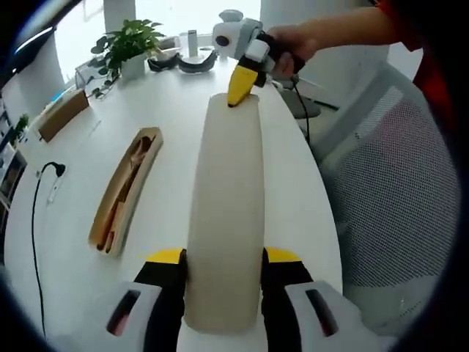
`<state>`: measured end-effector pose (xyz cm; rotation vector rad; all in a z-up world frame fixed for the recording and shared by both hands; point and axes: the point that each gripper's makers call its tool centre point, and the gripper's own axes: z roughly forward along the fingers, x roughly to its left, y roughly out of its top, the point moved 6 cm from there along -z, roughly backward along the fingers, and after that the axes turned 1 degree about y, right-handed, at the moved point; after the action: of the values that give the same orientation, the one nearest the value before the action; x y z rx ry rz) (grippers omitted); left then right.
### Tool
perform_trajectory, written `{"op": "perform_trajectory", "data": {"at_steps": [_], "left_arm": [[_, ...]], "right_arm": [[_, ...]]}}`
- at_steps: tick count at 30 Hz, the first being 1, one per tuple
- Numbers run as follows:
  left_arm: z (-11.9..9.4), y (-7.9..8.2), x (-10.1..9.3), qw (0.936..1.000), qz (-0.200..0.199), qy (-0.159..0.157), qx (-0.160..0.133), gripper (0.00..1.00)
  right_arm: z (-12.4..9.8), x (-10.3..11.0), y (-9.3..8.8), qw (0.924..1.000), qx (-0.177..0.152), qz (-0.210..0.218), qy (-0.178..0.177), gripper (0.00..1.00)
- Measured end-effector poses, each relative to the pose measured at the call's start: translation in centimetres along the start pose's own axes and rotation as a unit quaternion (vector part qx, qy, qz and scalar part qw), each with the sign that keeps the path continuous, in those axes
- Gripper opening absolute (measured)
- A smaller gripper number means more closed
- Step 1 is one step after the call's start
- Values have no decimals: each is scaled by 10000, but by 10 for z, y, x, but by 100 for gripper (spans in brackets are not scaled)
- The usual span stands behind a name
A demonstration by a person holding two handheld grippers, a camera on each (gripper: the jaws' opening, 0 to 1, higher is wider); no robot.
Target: Arrange the utensils inside the cutlery case until each visible utensil rests in its matching compartment.
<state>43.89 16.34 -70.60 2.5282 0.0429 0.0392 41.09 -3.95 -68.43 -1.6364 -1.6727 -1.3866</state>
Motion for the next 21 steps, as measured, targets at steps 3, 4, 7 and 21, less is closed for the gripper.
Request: {"op": "perform_trajectory", "data": {"at_steps": [3,4,7,21], "left_arm": [[-8,5,4,9999,114,58,35,41],[-10,6,6,9998,185,84,46,41],[-15,10,11,9996,266,76,68,40],[-34,43,58,9985,327,265,340,40]], "right_arm": [[0,6,4,9999,59,-102,-39,8],[0,6,5,9997,114,-192,-93,9],[1,7,7,9977,355,-468,-330,11],[-9,21,74,9934,475,-585,-863,13]]}}
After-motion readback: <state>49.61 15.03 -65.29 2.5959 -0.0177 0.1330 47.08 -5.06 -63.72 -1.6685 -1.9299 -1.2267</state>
